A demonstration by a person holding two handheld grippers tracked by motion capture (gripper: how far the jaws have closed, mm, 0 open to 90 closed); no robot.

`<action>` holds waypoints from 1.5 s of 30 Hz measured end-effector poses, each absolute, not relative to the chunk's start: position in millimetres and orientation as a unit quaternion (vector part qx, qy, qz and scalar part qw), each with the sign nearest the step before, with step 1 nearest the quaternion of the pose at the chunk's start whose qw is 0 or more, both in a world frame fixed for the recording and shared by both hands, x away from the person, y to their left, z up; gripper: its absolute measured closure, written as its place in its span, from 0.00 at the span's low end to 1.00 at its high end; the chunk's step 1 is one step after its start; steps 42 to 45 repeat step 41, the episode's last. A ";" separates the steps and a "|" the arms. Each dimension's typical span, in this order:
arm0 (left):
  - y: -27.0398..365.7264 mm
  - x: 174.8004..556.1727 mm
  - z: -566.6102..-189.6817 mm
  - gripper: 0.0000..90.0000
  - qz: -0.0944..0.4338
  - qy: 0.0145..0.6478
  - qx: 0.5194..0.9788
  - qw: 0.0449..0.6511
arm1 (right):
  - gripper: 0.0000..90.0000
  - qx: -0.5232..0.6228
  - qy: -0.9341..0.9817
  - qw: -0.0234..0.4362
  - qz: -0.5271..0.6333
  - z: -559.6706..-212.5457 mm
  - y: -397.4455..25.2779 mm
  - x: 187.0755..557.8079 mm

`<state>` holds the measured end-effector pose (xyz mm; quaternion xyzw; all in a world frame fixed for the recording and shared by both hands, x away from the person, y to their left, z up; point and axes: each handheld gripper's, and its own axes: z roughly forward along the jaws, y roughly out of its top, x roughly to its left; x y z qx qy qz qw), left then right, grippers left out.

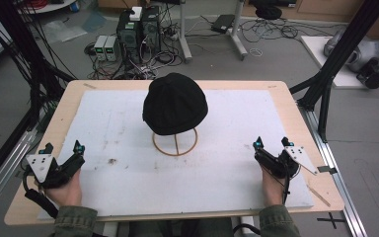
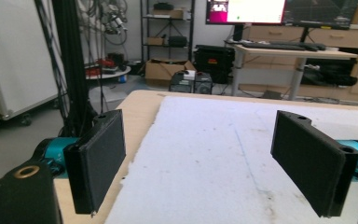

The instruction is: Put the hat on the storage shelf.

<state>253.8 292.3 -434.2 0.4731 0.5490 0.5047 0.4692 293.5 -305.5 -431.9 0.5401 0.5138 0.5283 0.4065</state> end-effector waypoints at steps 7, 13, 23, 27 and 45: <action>292.1 253.5 -435.1 0.20 0.499 0.549 0.479 0.470 | 0.07 0.541 0.519 0.403 0.525 -433.9 -306.5 295.3; 292.4 251.7 -435.7 0.22 0.486 0.547 0.490 0.473 | 0.07 0.542 0.523 0.396 0.525 -435.4 -304.6 299.5; 291.6 251.5 -435.6 0.21 0.474 0.544 0.499 0.480 | 0.07 0.531 0.537 0.395 0.524 -435.2 -298.1 302.5; 288.5 254.0 -437.6 0.21 0.456 0.549 0.506 0.485 | 0.07 0.531 0.537 0.394 0.523 -435.3 -298.5 302.5; 289.0 258.8 -438.2 0.20 0.445 0.540 0.528 0.481 | 0.07 0.520 0.562 0.391 0.511 -434.1 -297.1 305.7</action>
